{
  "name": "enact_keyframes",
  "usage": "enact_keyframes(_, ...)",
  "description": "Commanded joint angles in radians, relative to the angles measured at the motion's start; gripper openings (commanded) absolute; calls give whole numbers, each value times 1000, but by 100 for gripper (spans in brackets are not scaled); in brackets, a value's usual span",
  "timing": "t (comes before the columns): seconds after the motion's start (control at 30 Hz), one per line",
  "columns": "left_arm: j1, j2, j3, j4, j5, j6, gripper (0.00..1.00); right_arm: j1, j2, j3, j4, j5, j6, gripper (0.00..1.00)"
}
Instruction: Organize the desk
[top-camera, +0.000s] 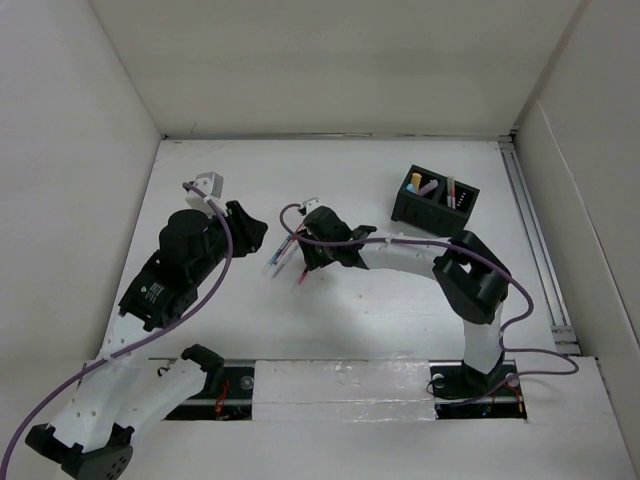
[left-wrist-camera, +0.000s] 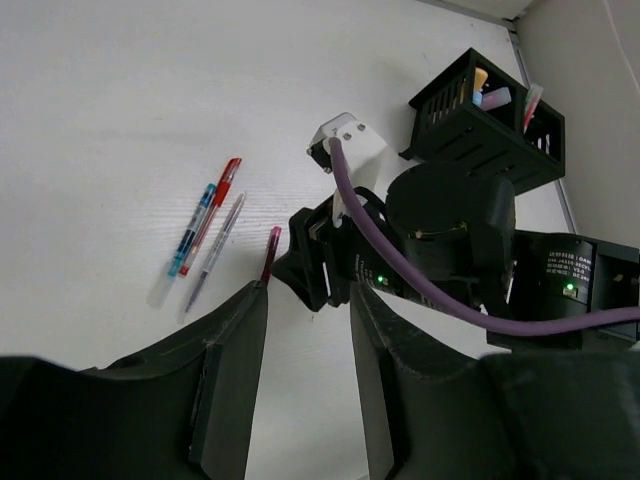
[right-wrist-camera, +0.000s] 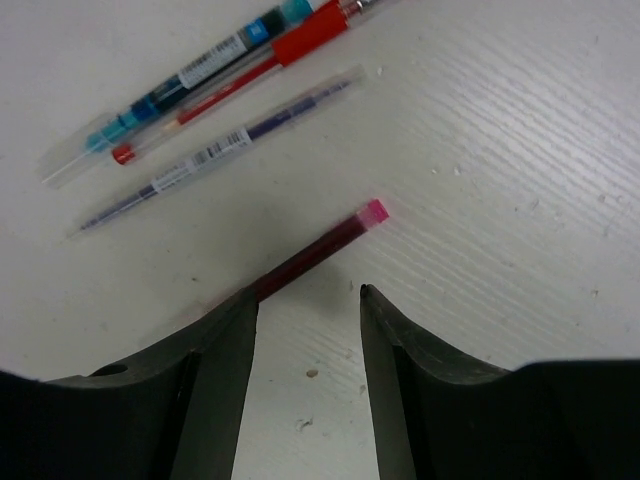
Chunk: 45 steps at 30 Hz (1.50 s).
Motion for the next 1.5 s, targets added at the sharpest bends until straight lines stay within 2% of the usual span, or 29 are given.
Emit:
enact_keyframes(0.0, -4, -24, -22, 7, 23, 13, 35, 13, 8, 26, -61, 65, 124, 51)
enact_keyframes(0.1, -4, -27, -28, 15, 30, 13, 35, 22, 26, 18, -44, 64, 159, 47)
enact_keyframes(0.3, -4, -26, -46, 33, 81, 8, 35, 13, 69, 31, 41, -7, 192, 46)
enact_keyframes(0.67, -4, -44, -62, 33, 79, 2, 35, 2, 105, 106, 19, 13, 199, 46)
enact_keyframes(0.77, -4, -47, -63, 32, 78, 2, 35, 2, 114, 152, 4, 19, 163, 43)
enact_keyframes(0.83, -4, -47, -63, 32, 78, 2, 35, 2, 102, 144, 28, 18, 152, 37)
enact_keyframes(0.97, -4, -43, -57, 33, 76, 3, 35, 2, 73, 121, 76, 47, 150, 38)
enact_keyframes(1.07, -4, -40, -52, 35, 75, 5, 35, 2, 126, 175, 7, 38, 146, 43)
enact_keyframes(1.33, -4, -43, -54, 26, 72, 8, 35, 11, 223, 253, -68, 42, 146, 44)
enact_keyframes(1.47, -4, -38, -42, 27, 72, 13, 35, 11, 235, 274, -128, 96, 159, 35)
